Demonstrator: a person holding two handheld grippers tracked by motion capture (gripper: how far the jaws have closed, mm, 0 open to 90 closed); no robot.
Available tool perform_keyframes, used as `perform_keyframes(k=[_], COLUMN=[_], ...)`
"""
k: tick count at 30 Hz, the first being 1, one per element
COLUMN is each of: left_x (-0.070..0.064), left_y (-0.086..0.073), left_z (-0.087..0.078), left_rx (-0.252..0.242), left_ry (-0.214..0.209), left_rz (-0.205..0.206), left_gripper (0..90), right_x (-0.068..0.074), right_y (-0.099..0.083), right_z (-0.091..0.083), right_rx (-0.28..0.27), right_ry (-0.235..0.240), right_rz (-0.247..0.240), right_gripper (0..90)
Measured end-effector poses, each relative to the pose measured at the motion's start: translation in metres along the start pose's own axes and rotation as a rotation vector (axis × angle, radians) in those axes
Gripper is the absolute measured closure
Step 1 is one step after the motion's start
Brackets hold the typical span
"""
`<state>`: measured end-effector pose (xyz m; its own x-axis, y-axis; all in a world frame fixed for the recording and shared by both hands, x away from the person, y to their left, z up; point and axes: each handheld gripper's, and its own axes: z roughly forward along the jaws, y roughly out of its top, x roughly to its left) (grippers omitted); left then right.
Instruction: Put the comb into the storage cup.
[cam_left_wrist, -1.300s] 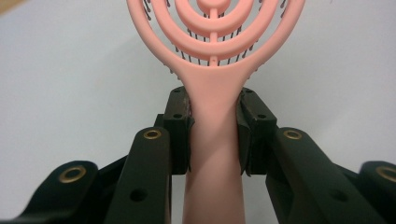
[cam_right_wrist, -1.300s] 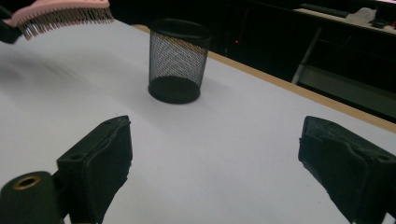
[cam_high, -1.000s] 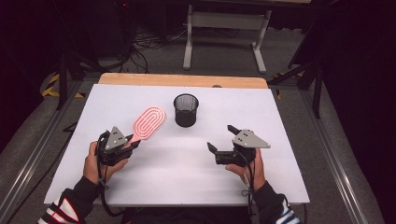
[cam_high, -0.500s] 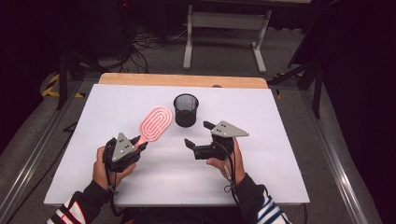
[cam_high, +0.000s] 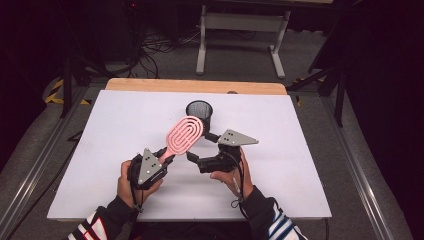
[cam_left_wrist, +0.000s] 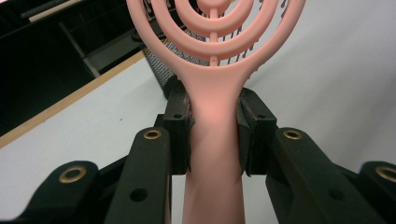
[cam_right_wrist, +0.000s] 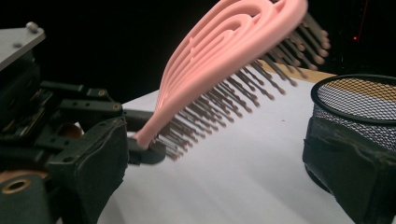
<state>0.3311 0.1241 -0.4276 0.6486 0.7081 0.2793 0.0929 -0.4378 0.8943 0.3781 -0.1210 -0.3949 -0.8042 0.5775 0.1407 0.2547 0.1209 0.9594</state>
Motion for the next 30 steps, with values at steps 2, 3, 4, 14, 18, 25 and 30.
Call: perform_keyframes(k=[2, 3, 4, 14, 18, 25, 30], left_x=[-0.005, -0.007, -0.01, -0.028, -0.031, -0.034, -0.034], left_y=[0.002, 0.004, 0.005, 0.01, 0.01, 0.012, 0.013], left_z=[0.001, 0.003, 0.004, 0.024, 0.027, 0.036, 0.043], left_rx=[-0.015, -0.015, -0.016, -0.006, -0.015, -0.019, -0.028], left_ry=[-0.005, -0.014, -0.014, -0.06, -0.058, -0.059, -0.071], left_rz=[0.004, 0.008, 0.013, 0.048, 0.057, 0.061, 0.055], left_gripper=[69.8, 69.8, 69.8, 70.0, 70.0, 69.9, 69.8], right_x=[0.001, 0.001, 0.0, -0.002, -0.002, 0.006, 0.01], right_y=[0.001, 0.001, 0.001, 0.0, -0.001, -0.002, -0.001], right_z=[0.001, 0.002, 0.002, -0.009, -0.017, -0.024, -0.026], right_rx=[-0.01, -0.008, -0.011, -0.111, -0.162, -0.194, -0.202], right_ry=[0.001, -0.011, -0.008, -0.024, -0.008, -0.001, -0.011], right_rz=[0.013, 0.016, 0.025, 0.059, 0.083, 0.083, 0.055], right_gripper=[9.0, 9.4, 10.2, 40.8, 52.0, 60.5, 61.6])
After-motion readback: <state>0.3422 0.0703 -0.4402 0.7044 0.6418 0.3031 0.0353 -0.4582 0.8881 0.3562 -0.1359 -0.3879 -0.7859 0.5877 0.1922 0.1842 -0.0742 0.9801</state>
